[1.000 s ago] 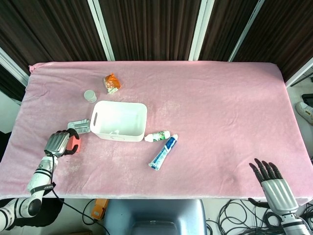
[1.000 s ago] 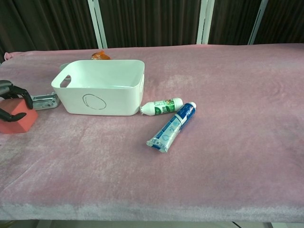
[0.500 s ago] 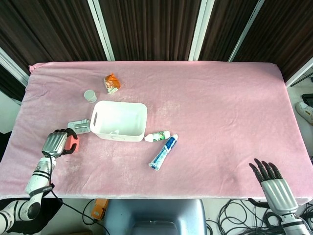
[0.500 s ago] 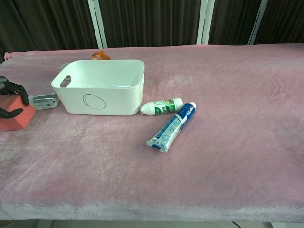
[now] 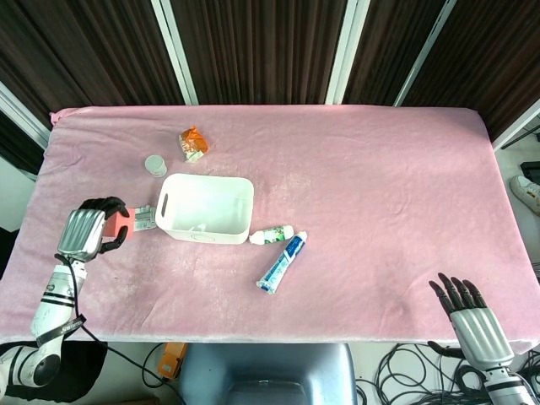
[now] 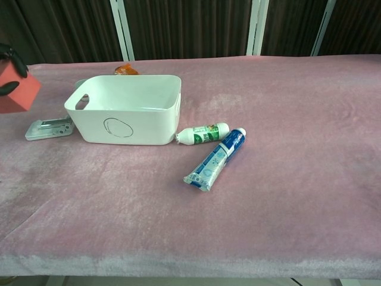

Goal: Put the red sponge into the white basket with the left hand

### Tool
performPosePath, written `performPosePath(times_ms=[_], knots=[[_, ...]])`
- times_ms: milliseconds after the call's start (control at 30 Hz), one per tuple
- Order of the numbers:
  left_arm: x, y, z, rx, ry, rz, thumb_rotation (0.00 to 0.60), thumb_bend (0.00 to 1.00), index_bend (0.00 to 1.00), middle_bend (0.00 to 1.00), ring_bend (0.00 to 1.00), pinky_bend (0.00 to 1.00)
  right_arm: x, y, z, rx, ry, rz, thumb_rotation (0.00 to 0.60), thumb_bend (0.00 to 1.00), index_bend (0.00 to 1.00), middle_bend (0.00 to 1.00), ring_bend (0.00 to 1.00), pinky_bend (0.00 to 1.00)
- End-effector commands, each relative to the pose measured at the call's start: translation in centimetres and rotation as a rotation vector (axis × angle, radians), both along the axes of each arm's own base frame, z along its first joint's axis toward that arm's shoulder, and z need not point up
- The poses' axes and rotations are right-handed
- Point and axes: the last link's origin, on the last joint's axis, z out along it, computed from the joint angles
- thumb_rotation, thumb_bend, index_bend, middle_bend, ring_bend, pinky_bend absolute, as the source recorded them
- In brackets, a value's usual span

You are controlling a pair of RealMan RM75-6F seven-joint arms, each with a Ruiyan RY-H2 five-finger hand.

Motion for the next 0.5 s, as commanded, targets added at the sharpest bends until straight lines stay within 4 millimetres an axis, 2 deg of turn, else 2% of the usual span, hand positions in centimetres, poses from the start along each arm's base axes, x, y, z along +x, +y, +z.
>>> performPosePath(times_ms=[33,200,300,500], knots=[[4.3,0.7,1.6,0.065,0.016,-0.116,0.600,0.57,0.48,0.33,0.42,0.75,0.0,0.0,0.1,0.000,-0.002,0.002,0.600,0.05,0.00,0.00,0.00,0.19],[9.1,0.8,0.1,0.013,-0.046,-0.181,0.600,0.57,0.45,0.33,0.41,0.75,0.0,0.1,0.2,-0.002,-0.007,0.007,0.600,0.05,0.00,0.00,0.00,0.19],[11.1,0.9,-1.6,-0.025,-0.087,-0.186,0.600,0.57,0.44,0.32,0.41,0.74,0.0,0.2,0.3,-0.002,-0.010,0.009,0.600,0.05,0.00,0.00,0.00,0.19],[13.8,1.3,-5.0,-0.060,-0.140,-0.173,0.600,0.55,0.41,0.29,0.37,0.74,0.0,0.2,0.4,0.002,-0.013,0.008,0.600,0.05,0.00,0.00,0.00,0.19]])
